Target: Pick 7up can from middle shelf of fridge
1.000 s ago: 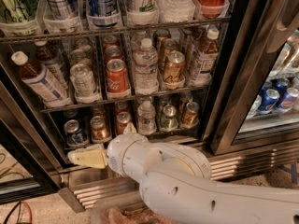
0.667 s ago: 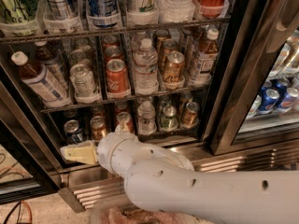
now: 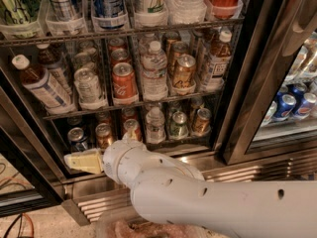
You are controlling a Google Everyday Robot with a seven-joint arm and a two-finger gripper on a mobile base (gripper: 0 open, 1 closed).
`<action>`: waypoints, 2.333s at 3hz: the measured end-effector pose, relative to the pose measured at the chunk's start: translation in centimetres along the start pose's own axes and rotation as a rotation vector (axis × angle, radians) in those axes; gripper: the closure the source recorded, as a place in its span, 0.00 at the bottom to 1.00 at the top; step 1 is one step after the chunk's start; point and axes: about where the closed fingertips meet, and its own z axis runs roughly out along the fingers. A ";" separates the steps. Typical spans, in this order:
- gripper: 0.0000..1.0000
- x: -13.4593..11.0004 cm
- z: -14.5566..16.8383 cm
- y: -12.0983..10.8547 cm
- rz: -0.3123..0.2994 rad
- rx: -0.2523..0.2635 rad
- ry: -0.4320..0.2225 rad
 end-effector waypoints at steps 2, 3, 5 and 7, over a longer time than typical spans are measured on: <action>0.01 -3.3 1.3 -0.1 -0.018 0.106 -0.147; 0.05 -4.5 2.2 -0.1 -0.022 0.158 -0.190; 0.21 -5.3 3.7 -0.4 -0.017 0.214 -0.215; 0.36 -6.0 4.6 -0.5 -0.031 0.237 -0.229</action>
Offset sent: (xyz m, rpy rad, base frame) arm 0.0403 0.0236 0.0380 0.0493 -0.2203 -0.2245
